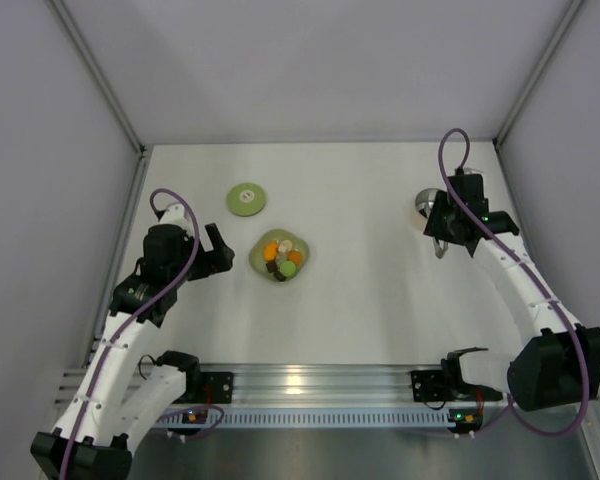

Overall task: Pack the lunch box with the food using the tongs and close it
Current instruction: Place the fake food in the packing box, then pick up the fake food from the plate.

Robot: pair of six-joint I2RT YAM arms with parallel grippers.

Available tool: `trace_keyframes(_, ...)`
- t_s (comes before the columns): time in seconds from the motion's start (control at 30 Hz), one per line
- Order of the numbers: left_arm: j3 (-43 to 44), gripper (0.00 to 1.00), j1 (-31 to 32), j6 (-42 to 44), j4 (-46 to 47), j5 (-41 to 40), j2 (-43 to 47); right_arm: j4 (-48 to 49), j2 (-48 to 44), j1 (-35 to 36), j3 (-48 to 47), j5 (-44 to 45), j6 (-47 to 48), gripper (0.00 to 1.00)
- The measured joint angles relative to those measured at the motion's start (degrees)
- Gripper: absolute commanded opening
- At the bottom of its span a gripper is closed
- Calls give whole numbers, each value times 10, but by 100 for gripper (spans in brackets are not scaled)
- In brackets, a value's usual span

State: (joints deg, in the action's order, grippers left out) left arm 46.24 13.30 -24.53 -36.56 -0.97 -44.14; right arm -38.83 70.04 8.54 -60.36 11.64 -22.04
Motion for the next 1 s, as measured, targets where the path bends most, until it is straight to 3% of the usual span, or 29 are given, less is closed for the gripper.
trace_keyframes(0.37, 0, 99, 1, 0, 0, 0, 0, -2, -22, 33, 0, -22, -3, 44)
trace_keyframes(0.7, 0, 99, 2, 0, 0, 3, -8, -2, 5, 326, -61, -1, -61, 44)
trace_keyframes(1.0, 3, 99, 2, 7, -12, 16, -11, -2, 144, 473, -149, 46, -92, 43)
